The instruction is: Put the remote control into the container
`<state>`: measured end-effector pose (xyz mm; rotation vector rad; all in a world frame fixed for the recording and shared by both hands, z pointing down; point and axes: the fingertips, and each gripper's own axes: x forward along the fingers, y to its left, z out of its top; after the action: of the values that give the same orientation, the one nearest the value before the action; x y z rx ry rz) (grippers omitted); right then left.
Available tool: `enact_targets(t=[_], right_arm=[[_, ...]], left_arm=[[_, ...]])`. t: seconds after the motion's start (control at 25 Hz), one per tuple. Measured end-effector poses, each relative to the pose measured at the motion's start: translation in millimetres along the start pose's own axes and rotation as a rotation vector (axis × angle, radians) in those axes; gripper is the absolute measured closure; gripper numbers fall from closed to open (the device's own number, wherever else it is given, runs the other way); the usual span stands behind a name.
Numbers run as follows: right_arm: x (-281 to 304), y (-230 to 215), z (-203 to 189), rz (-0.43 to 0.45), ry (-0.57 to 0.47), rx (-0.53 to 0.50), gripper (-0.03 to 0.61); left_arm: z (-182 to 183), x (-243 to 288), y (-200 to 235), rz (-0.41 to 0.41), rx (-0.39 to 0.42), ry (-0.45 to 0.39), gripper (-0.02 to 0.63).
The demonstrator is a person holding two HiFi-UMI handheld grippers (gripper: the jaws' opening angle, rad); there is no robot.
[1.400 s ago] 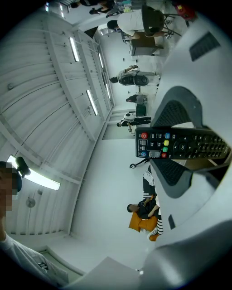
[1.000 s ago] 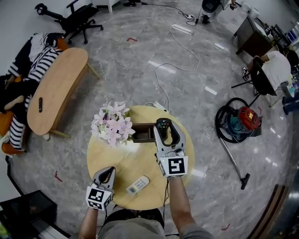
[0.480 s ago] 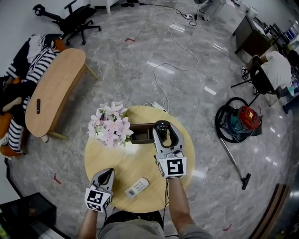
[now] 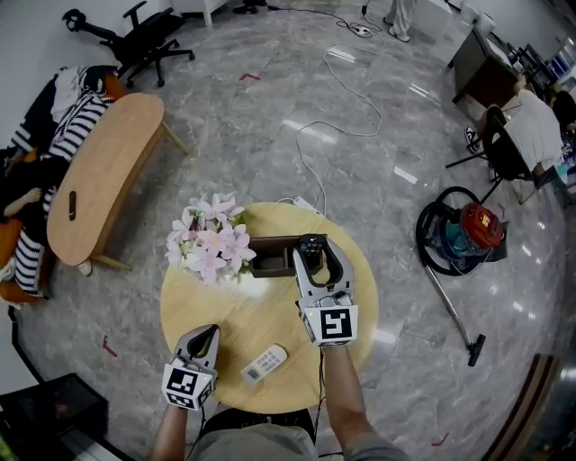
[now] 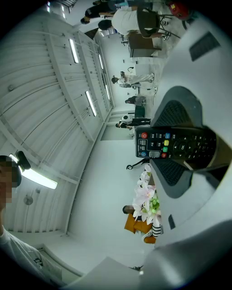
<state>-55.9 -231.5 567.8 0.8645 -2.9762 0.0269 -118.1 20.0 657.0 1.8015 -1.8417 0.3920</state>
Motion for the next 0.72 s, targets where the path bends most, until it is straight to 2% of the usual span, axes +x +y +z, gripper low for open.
enact_targets(t=[0.72], right_arm=[[-7,-2,-1,-0.01,-0.031,0.007,0.367]], left_arm=[[-12,-6,-5,0.005,-0.008,-0.006,0.607]])
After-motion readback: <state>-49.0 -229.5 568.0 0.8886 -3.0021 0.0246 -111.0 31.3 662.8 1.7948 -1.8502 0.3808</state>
